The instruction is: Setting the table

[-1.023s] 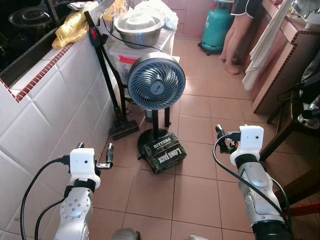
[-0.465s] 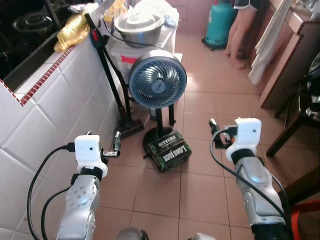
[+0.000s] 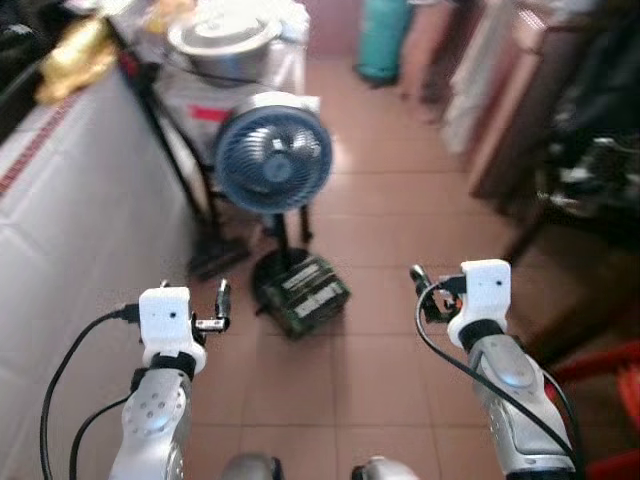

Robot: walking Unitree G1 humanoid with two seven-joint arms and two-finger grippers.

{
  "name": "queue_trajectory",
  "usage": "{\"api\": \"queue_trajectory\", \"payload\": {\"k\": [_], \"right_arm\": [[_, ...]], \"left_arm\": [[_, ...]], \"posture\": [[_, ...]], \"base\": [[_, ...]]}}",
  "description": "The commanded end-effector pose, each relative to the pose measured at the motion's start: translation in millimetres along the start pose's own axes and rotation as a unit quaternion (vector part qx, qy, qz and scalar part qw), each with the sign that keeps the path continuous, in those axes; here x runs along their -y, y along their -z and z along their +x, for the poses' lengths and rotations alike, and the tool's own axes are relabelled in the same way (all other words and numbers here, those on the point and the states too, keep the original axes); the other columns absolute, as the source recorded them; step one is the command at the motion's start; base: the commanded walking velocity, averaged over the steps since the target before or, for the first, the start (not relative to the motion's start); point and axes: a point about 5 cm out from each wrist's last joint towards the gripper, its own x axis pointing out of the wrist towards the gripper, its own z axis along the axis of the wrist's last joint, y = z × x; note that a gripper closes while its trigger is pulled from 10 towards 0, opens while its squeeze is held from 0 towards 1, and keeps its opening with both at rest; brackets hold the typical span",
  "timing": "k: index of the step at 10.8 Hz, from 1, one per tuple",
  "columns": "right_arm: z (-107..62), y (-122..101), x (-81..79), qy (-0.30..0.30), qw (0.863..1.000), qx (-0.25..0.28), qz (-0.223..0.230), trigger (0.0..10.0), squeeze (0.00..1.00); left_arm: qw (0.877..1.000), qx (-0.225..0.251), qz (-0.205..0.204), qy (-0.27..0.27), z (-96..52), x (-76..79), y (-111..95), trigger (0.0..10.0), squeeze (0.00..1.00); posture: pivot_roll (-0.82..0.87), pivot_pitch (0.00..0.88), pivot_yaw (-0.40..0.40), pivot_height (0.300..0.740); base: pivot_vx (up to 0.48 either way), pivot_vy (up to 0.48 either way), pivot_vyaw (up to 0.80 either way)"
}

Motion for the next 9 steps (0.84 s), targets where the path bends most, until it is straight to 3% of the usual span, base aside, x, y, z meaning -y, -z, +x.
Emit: {"api": "queue_trajectory", "payload": {"k": [1,4,5,7,9], "right_arm": [[3.3,-7,-1.8,-0.007,1.000,0.012,-0.001,10.0,0.00],[9.0,-17,-1.3,-0.004,1.000,0.026,-0.006,10.0,0.00],[7.4,-10,-1.7,-0.002,1.000,0.014,-0.006,10.0,0.00],[4.8,-7,-3.6,-0.007,1.000,0.011,-0.003,10.0,0.00],[10.3,-10,-2.1,0.000,1.000,0.017,-0.002,10.0,0.00]], "left_arm": [[1.000,0.002,0.002,-0.008,1.2,-3.1,-4,10.0,0.00],[1.000,0.022,0.006,-0.012,6.3,-8.5,-14,10.0,0.00],[1.000,0.011,0.000,-0.010,3.8,-7.9,-9,10.0,0.00],[1.000,-0.018,-0.016,-0.007,-3.7,-0.4,4,10.0,0.00],[1.000,-0.007,-0.015,0.009,2.4,6.0,0,10.0,0.00]], "posture": [[0.05,0.048,0.021,0.740],[0.07,0.045,0.013,0.740],[0.07,0.034,0.017,0.740],[0.06,0.011,0.023,0.740],[0.05,0.013,0.025,0.740]], "base": [[0.000,0.000,0.00],[0.000,0.000,0.00],[0.000,0.000,0.00],[0.000,0.000,-0.80],[0.000,0.000,-0.80]]}}
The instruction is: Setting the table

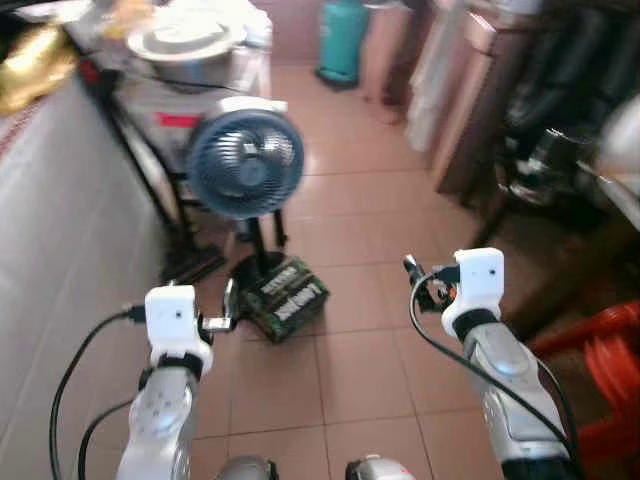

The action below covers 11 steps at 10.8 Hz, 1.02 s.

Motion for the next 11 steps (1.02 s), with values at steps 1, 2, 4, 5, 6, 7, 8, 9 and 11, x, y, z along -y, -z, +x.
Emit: {"api": "queue_trajectory", "payload": {"k": [1,2,4,5,6,7,8,9,11], "right_arm": [[2.9,-3.5,-0.6,0.005,1.000,0.007,0.001,10.0,0.00],[3.7,-5.4,-0.8,0.004,1.000,0.011,-0.001,10.0,0.00],[3.0,-6.2,3.1,0.010,1.000,0.013,-0.001,10.0,0.00],[2.6,-6.3,3.0,0.012,1.000,0.012,0.001,10.0,0.00],[2.1,-7.0,1.7,0.012,1.000,0.013,0.002,10.0,0.00],[1.9,-7.2,0.3,0.012,1.000,0.015,0.005,10.0,0.00],[2.7,-8.2,-1.3,0.013,1.000,0.016,0.007,10.0,0.00],[4.0,-10.9,-1.3,0.013,1.000,0.021,0.008,10.0,0.00],[4.5,-9.6,-1.3,0.016,1.000,0.019,0.011,10.0,0.00]], "left_arm": [[1.000,-0.001,0.002,-0.007,4.9,-6.1,-1.2,10.0,0.00],[1.000,0.001,0.002,-0.007,7.8,-7.2,-2.5,10.0,0.00],[1.000,-0.002,-0.001,-0.006,8.9,-6.4,-2.7,10.0,0.00],[1.000,0.004,0.001,-0.001,9.9,-4.7,-4.9,10.0,0.00],[1.000,0.007,0.001,0.002,10.4,-4.2,-6.5,10.0,0.00],[1.000,0.008,-0.001,0.000,10.6,-5.1,-7.4,10.0,0.00],[1.000,0.003,-0.007,-0.003,10.3,-5.1,-6.2,10.0,0.00],[1.000,-0.002,-0.003,0.006,8.4,-1.5,-3.7,10.0,0.00],[1.000,0.006,-0.003,0.006,11.6,-1.4,-8.3,10.0,0.00]], "posture": [[0.04,0.014,0.027,0.740],[0.04,0.013,0.029,0.740],[0.03,0.024,0.036,0.740],[0.03,0.032,0.037,0.740],[0.03,0.040,0.040,0.740],[0.03,0.040,0.044,0.740],[0.03,0.048,0.048,0.740],[0.03,0.052,0.049,0.740],[0.03,0.056,0.052,0.740]], "base": [[0.000,0.000,-0.80],[0.000,0.000,-0.80],[0.000,0.127,-0.80],[0.000,0.000,-0.80],[0.000,0.000,-0.80],[0.000,0.000,-0.80],[0.000,0.000,-0.80],[0.000,0.000,-0.80],[0.000,0.000,-0.80]]}}
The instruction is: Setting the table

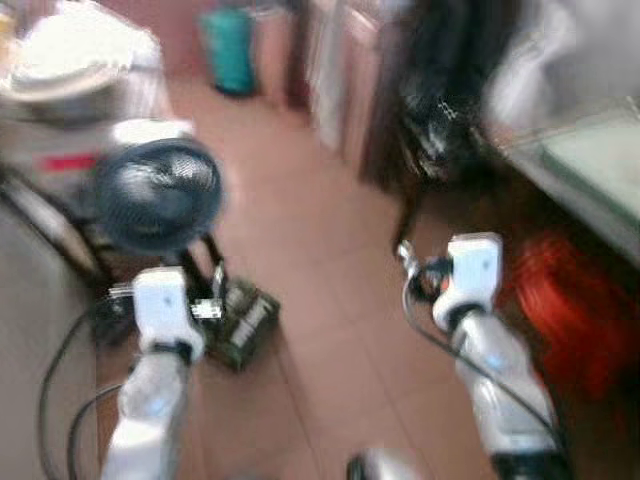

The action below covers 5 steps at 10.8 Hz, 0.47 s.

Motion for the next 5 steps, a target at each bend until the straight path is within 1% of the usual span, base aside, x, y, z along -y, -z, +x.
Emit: {"api": "queue_trajectory", "payload": {"k": [1,2,3,5], "right_arm": [[1.8,-7.3,-2.2,0.000,1.000,0.015,0.002,10.0,0.00],[1.9,-7.9,-2.9,-0.001,1.000,0.015,0.002,10.0,0.00],[0.9,-6.8,-3.5,-0.005,1.000,0.011,0.004,10.0,0.00],[0.0,-5.9,-3.2,-0.008,1.000,0.009,0.002,10.0,0.00]], "left_arm": [[1.000,-0.002,0.008,-0.002,-0.4,-4.6,-0.6,10.0,0.00],[1.000,0.000,0.011,-0.004,-0.9,-5.6,-1.4,10.0,0.00],[1.000,0.000,0.014,-0.009,-5.1,-9.4,-0.1,10.0,0.00],[1.000,0.000,0.007,-0.020,-6.1,-10.5,0.8,10.0,0.00]], "posture": [[0.04,0.058,0.047,0.740],[0.04,0.060,0.046,0.740],[0.05,0.062,0.035,0.740],[0.05,0.065,0.033,0.740]], "base": [[0.000,0.000,-0.80],[0.000,0.000,-0.80],[0.000,0.000,-0.80],[0.000,0.000,-0.80]]}}
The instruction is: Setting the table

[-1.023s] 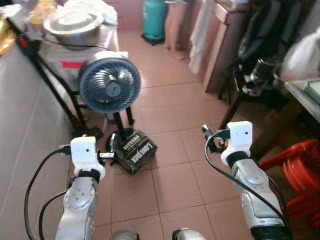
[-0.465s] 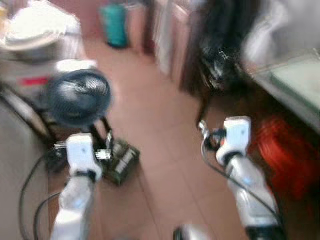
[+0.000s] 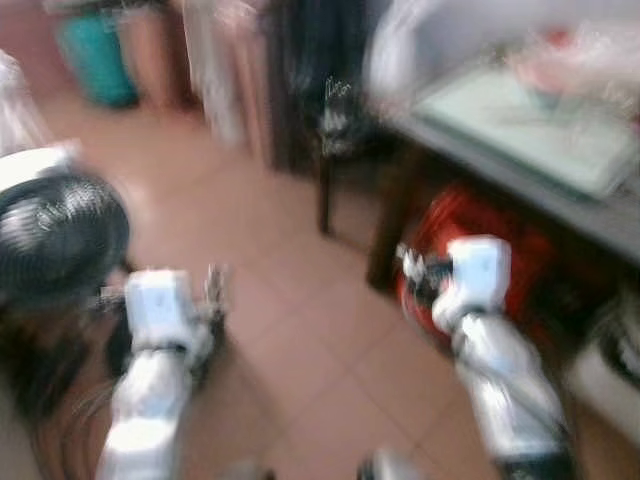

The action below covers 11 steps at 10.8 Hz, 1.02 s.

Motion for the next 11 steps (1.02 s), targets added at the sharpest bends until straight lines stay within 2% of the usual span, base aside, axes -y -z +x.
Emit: {"api": "queue_trajectory", "payload": {"k": [1,4,5,7,8,11], "right_arm": [[2.9,-7.4,-8.2,-0.013,1.000,0.014,0.006,10.0,0.00],[2.1,-9.4,-4.7,-0.004,1.000,0.017,0.007,10.0,0.00],[1.4,-9.1,-4.9,-0.003,1.000,0.017,0.007,10.0,0.00],[1.0,-9.3,-4.7,-0.002,1.000,0.018,0.007,10.0,0.00],[2.9,-10.9,-3.0,0.000,1.000,0.018,0.008,10.0,0.00],[1.2,-8.3,-4.6,-0.001,1.000,0.014,0.012,10.0,0.00]], "left_arm": [[1.000,0.005,0.007,-0.010,-2.4,-9.0,-3.2,10.0,0.00],[1.000,0.010,0.003,0.011,3.5,-4.2,-6.9,10.0,0.00],[1.000,0.017,-0.011,0.004,3.1,-4.8,-7.5,10.0,0.00],[1.000,0.016,-0.001,0.024,2.8,-0.5,-8.1,10.0,0.00],[1.000,0.019,0.011,-0.002,3.4,-4.0,-8.8,10.0,0.00],[1.000,0.012,0.009,-0.003,1.2,-7.6,-6.0,10.0,0.00]], "posture": [[0.04,0.060,0.039,0.740],[0.02,0.051,0.050,0.740],[0.02,0.048,0.049,0.740],[0.02,0.045,0.047,0.740],[0.02,0.044,0.042,0.740],[0.03,0.050,0.042,0.740]], "base": [[0.000,0.000,-0.80],[0.000,0.000,-0.79],[0.000,0.000,-0.79],[0.000,0.000,-0.79],[0.000,0.000,-0.77],[0.000,0.000,-0.77]]}}
